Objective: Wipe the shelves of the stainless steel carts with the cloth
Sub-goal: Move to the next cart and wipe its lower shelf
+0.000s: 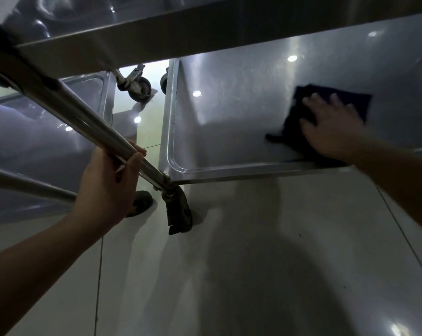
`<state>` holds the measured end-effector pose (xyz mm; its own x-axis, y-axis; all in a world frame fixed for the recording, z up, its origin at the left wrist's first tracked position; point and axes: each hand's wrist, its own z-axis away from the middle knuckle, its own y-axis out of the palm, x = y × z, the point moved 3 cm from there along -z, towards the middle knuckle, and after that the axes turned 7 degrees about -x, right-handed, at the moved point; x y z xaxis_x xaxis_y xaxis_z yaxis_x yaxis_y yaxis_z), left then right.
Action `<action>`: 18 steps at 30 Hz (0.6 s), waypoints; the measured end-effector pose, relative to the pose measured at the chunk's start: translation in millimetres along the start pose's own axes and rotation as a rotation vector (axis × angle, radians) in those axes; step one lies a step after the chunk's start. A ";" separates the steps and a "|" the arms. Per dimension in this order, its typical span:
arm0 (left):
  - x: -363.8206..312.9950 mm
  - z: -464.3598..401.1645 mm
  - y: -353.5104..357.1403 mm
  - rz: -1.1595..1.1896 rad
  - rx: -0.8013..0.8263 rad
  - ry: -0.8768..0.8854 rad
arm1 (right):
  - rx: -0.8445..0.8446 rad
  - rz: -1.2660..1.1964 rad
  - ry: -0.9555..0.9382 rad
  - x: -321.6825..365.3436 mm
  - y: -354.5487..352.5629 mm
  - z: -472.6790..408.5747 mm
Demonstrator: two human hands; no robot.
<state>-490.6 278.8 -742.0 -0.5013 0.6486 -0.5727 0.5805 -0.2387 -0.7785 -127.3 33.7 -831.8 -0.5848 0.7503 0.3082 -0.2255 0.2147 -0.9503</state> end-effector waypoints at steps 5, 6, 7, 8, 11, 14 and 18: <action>-1.3 1.9 0.9 0.005 -0.015 -0.018 | 0.098 0.018 -0.386 119.2 43.1 68.3; -2.3 2.1 0.4 0.006 -0.021 -0.016 | 0.143 0.007 -0.456 134.0 47.8 73.8; -3.0 2.2 0.6 0.004 -0.022 -0.012 | 0.188 0.003 -0.514 141.7 50.0 76.4; -3.6 2.5 0.9 -0.003 -0.017 -0.007 | 0.224 0.008 -0.556 142.1 48.9 76.7; -5.0 1.8 -0.3 -0.036 0.004 0.005 | 0.269 0.043 -0.599 113.6 39.6 71.4; -6.3 1.5 -1.0 -0.041 0.020 -0.011 | 0.304 0.106 -0.573 59.8 27.1 67.4; -5.4 2.2 -1.0 -0.076 0.039 -0.032 | 0.318 0.206 -0.494 -23.8 7.6 65.1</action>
<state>-489.9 274.1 -738.7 -0.5634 0.6429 -0.5189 0.5150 -0.2178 -0.8291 -165.8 -23.3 -843.5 -0.9154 0.3621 0.1760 -0.2463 -0.1578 -0.9563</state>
